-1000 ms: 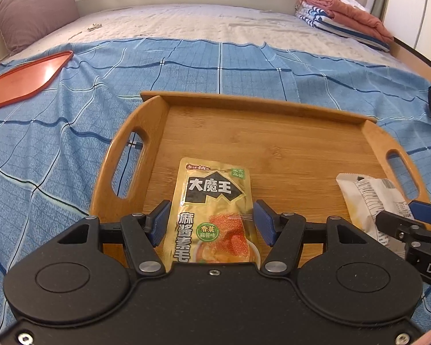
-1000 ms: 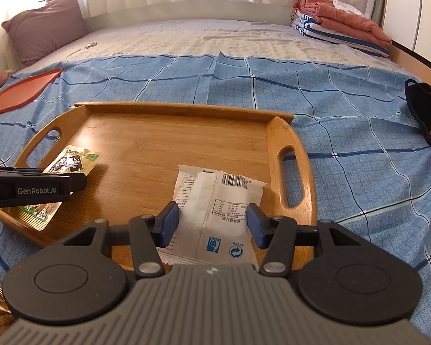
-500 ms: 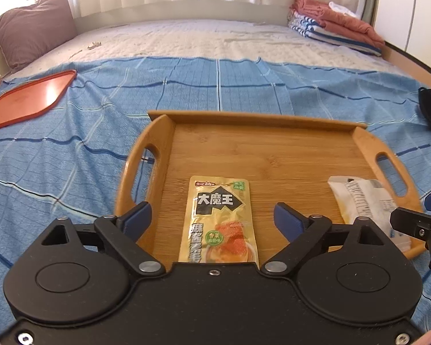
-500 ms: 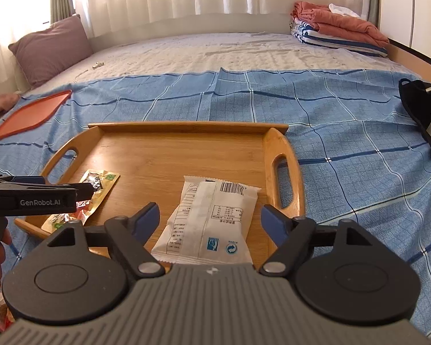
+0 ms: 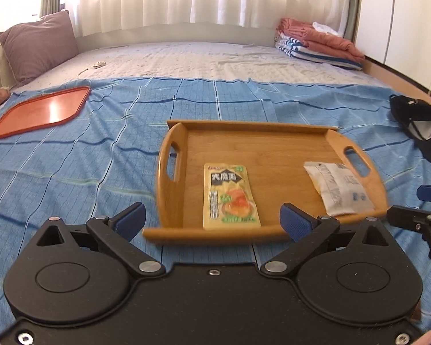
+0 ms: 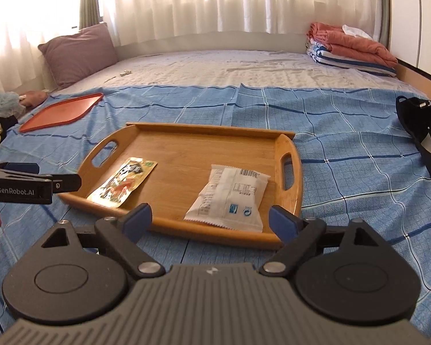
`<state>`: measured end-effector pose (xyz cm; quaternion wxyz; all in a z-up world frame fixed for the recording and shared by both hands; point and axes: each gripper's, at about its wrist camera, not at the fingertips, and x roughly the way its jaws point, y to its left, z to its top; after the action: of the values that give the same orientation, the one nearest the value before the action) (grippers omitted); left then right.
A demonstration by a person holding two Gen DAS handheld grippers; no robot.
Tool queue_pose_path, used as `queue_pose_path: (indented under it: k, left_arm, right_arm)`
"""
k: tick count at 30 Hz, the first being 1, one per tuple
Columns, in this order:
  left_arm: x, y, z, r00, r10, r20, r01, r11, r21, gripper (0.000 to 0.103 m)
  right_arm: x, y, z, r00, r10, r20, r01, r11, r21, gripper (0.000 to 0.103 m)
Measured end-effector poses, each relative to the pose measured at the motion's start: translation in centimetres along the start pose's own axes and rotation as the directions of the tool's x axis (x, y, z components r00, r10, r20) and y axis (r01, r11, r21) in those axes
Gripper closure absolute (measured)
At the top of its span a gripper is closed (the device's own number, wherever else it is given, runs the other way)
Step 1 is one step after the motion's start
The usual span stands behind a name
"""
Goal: Organize snacks
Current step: 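Lower both packets into the wooden tray and open both grippers, then move both grippers back from the tray to the snack pile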
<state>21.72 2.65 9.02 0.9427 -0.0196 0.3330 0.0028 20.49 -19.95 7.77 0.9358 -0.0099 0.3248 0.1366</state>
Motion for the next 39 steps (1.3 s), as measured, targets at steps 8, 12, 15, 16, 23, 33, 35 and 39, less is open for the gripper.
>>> queue_pose_path:
  k: [8, 12, 15, 16, 23, 33, 35, 39]
  left_arm:
    - [-5.1, 1.0, -2.9, 0.999, -0.025, 0.044, 0.026, 1.0, -0.009, 0.002]
    - [-7.3, 1.4, -4.0, 0.998, -0.03, 0.063, 0.031, 0.999, -0.017, 0.002]
    - [-8.9, 1.7, -5.1, 0.996, -0.037, 0.084, 0.04, 0.999, -0.03, 0.002]
    - [-9.4, 1.8, -5.4, 0.995, -0.036, 0.093, 0.039, 0.999, -0.029, 0.001]
    - [-12.0, 1.6, -8.3, 0.992, -0.048, 0.116, 0.052, 0.998, -0.033, 0.001]
    - [-12.4, 0.8, -11.7, 0.994, -0.024, 0.106, 0.026, 1.0, -0.013, 0.001]
    - [-12.2, 0.7, -12.4, 0.995, -0.027, 0.094, 0.029, 0.999, -0.02, 0.001]
    - [-12.0, 0.5, -13.6, 0.996, -0.034, 0.08, 0.035, 0.999, -0.013, 0.001]
  right_arm:
    - [-3.5, 1.5, -2.6, 0.999, 0.024, 0.025, -0.023, 0.999, -0.046, 0.007]
    - [-5.2, 2.0, -3.7, 0.999, 0.029, 0.046, -0.026, 0.998, -0.061, 0.006]
    - [-6.4, 2.4, -4.4, 0.997, 0.031, 0.066, -0.026, 0.997, -0.071, 0.004]
    - [-6.8, 2.4, -4.7, 0.997, 0.033, 0.071, -0.028, 0.997, -0.072, 0.003]
    - [-8.2, 2.6, -6.7, 0.996, 0.016, 0.083, -0.008, 0.995, -0.1, 0.002]
    - [-8.4, 1.3, -10.2, 0.997, -0.043, 0.063, 0.047, 0.997, -0.066, 0.002]
    - [-8.3, 0.8, -10.8, 0.997, -0.053, 0.062, 0.055, 0.998, -0.037, 0.002]
    - [-8.1, 0.1, -11.8, 0.993, -0.09, 0.07, 0.091, 0.996, -0.008, 0.003]
